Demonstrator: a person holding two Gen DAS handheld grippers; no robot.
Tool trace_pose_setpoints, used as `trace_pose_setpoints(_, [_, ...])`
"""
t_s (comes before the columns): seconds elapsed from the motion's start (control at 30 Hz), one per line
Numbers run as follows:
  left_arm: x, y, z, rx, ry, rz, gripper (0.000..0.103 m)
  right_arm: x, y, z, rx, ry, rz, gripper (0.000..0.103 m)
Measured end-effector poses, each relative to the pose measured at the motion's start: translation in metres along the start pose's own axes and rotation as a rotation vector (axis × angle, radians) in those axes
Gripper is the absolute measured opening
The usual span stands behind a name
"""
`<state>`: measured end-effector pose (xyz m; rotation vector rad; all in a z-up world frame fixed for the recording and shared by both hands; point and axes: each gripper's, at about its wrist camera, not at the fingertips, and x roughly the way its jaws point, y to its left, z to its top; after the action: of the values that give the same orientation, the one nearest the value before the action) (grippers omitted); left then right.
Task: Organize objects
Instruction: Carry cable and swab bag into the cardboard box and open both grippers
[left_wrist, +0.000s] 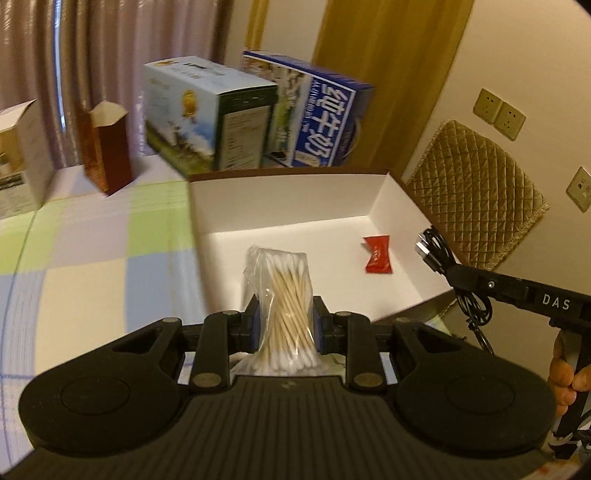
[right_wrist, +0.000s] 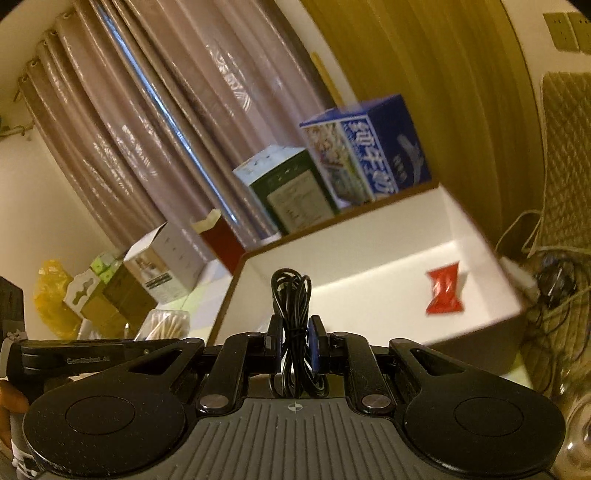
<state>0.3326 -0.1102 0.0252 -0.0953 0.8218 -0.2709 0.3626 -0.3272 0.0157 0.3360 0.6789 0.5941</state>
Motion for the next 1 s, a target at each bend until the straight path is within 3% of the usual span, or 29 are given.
trace_pose_setpoints(0.43, [0.082,-0.033,0.034,0.046,0.067,0.024,0.022,0.043,-0.051,0.041,-0.058,0.039,-0.054,0.011])
trace_pose_setpoints(0.9, [0.154,-0.043,0.033,0.075,0.195,0.043,0.023,0.093,-0.081,0.034,-0.077,0.153,-0.105,0.011])
trace_pose_setpoints(1.0, [0.16,-0.044,0.032,0.081,0.201,0.037,0.028,0.099,-0.084,0.032,-0.073,0.168,-0.112,0.011])
